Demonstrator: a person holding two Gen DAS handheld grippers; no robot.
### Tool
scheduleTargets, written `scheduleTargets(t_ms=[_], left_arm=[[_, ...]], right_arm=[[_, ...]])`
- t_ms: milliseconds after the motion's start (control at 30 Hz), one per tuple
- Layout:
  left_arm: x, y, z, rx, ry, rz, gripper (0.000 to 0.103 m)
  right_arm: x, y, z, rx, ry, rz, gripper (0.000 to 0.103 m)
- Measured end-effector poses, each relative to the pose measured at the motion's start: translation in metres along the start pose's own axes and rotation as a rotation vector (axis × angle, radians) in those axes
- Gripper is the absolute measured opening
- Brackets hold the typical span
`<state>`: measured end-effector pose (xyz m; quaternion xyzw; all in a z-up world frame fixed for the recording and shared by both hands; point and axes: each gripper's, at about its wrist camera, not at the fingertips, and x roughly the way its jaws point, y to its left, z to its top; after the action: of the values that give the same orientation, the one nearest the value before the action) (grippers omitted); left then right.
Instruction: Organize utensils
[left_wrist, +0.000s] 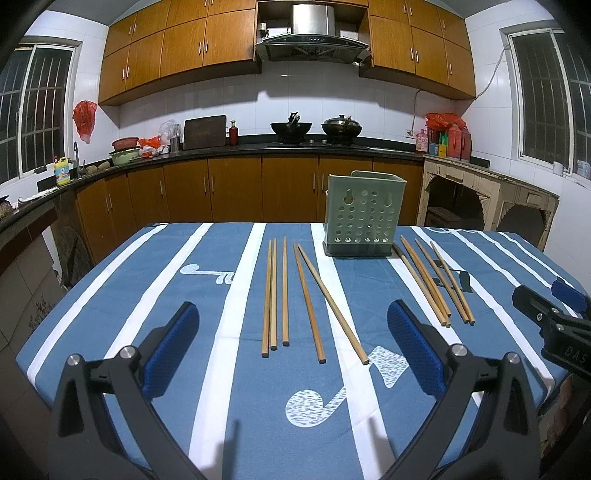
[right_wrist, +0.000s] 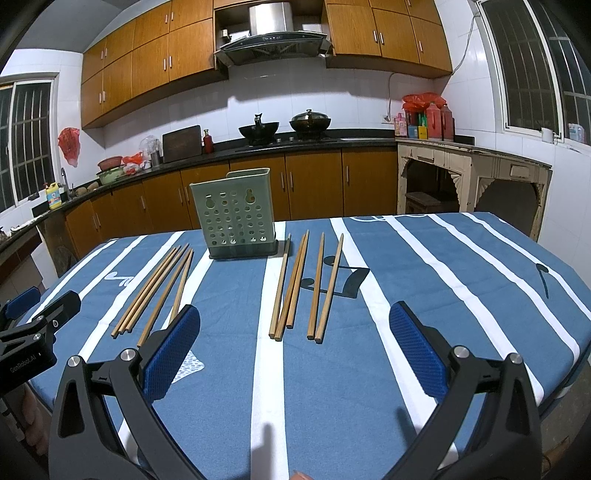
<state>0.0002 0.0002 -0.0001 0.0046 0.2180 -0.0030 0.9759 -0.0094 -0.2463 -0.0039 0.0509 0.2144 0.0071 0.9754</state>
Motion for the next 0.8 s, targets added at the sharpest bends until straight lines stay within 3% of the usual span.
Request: scheduleTargets(t_ms=[800], left_arm=[[0.0026, -0.0012, 0.0010, -0.001, 0.002, 0.000, 0.099]], right_arm=[[-0.0002, -0.0001, -0.0007, 0.002, 0.003, 0.001, 0.101]])
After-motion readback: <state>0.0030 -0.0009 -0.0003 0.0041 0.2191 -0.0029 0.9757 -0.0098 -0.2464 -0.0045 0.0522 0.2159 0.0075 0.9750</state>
